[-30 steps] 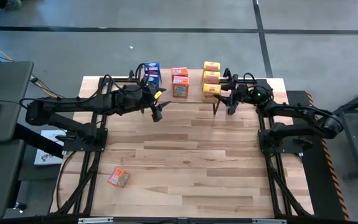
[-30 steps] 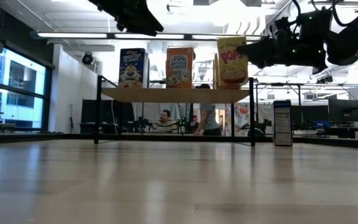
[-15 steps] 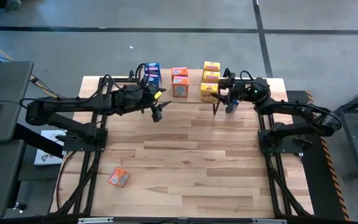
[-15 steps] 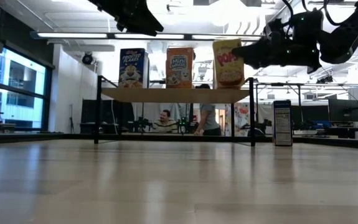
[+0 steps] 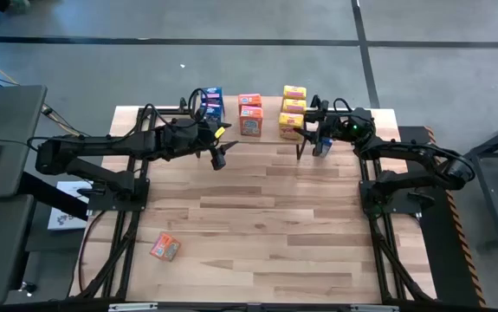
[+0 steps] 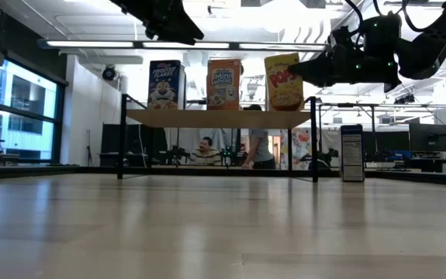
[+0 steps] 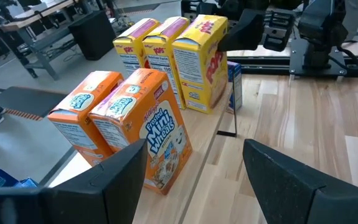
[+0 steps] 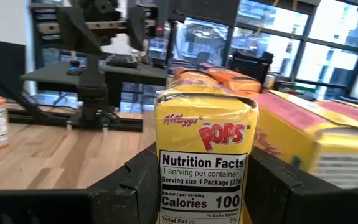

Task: Stack cereal on shelf
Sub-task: Put the yellow cereal box aligned with the other yellow cereal boxes on the shelf, then put the orange cereal box aligned with the other orange cereal boxes on the shelf

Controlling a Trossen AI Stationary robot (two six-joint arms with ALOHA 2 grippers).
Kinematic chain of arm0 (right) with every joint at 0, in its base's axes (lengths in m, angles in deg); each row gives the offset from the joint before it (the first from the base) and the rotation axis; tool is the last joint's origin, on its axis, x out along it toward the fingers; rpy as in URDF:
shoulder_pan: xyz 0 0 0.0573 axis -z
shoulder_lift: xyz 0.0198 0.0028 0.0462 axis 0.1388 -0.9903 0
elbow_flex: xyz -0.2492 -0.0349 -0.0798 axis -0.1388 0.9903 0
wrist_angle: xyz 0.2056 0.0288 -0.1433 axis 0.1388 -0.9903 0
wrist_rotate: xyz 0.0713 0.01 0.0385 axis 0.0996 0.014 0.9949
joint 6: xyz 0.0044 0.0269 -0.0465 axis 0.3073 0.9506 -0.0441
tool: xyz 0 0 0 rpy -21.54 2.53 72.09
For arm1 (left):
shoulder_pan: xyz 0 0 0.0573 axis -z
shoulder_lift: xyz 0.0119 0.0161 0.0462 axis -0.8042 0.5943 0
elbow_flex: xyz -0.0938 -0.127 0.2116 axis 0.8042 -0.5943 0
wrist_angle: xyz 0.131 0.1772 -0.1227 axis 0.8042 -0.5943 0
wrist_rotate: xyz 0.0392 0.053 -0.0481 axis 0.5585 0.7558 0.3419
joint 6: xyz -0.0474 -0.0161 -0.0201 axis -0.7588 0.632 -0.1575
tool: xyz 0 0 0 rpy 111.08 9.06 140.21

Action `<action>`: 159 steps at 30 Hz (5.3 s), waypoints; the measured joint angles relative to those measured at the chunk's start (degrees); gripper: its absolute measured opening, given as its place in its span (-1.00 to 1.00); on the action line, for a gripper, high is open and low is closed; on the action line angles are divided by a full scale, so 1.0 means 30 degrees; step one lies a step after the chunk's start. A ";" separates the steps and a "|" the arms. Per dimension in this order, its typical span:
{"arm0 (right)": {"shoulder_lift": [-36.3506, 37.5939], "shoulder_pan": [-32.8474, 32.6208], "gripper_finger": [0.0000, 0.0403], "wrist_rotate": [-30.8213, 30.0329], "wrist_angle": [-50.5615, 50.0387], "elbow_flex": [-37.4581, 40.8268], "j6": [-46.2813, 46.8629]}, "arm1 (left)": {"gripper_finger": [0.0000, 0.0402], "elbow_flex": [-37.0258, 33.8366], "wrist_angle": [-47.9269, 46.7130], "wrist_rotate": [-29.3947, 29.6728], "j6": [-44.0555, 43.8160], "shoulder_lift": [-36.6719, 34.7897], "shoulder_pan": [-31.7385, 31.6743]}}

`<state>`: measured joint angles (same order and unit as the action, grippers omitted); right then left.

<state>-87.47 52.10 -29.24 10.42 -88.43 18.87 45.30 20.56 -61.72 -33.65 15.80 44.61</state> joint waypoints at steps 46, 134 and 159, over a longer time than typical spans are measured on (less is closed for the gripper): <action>0.0000 0.0336 0.19 -0.0414 -0.0637 -0.0022 0.0790 | 0.27 0.0000 0.0000 0.0000 0.0000 0.0007 0.0007; 1.1030 -1.1794 0.23 -1.0189 -1.7515 -0.0007 0.4104 | 0.27 -0.0007 -0.1484 -0.3166 -0.1659 0.0007 0.0294; 1.1030 -1.2349 0.23 -1.1669 -1.7634 -0.0007 0.3804 | 0.30 -0.0007 0.2292 -0.4740 -0.1514 -0.0248 0.1790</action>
<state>-54.38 15.05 -64.24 -42.48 -88.45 30.28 45.28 27.44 -75.94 -38.19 15.06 49.98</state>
